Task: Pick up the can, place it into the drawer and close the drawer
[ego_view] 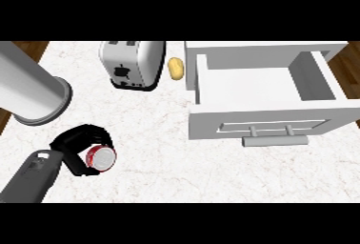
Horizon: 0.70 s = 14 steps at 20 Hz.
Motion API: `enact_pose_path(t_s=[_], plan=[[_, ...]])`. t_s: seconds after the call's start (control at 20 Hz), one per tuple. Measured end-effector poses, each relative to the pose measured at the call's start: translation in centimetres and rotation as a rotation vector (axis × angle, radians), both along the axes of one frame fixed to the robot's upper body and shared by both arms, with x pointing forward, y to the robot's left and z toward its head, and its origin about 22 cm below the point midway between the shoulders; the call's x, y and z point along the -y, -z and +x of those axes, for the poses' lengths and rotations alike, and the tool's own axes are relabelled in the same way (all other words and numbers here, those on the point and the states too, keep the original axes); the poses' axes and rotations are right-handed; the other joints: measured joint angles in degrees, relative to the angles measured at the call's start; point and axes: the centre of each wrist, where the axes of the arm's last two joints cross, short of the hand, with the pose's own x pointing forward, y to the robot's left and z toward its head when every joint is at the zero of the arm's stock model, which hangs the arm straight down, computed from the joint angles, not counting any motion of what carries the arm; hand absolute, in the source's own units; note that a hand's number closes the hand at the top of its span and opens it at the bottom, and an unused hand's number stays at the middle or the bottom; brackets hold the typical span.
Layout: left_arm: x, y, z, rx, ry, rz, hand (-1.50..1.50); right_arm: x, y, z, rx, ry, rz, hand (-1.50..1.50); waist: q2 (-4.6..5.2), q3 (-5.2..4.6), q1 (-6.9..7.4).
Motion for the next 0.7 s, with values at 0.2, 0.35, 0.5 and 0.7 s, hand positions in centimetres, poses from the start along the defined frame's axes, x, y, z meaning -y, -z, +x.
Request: enact_pose_path(t_s=[0.2,0.35,0.5,0.7], plan=[[0.9,-0.8,1.0,-0.002,0.041,-0.041,1.5,-0.2,0.0,-0.1,0.002,-0.002,0.009,-1.5,-0.12,-0.01,0.29],[1.6,-0.7,1.1,0.008,0.037,-0.086,1.5,-0.1,-0.1,-0.4,0.003,0.013,0.002,-1.5,-0.26,0.01,0.74],[2.9,0.3,0.7,0.053,-0.162,-0.173,1.5,-0.2,-0.3,-0.9,-0.001,0.031,0.004,-1.5,-0.59,0.09,1.48],[4.0,1.5,0.1,0.138,-0.54,-0.271,1.5,-0.1,-0.4,-1.2,-0.003,0.058,0.004,-1.5,-0.91,0.19,2.9]])
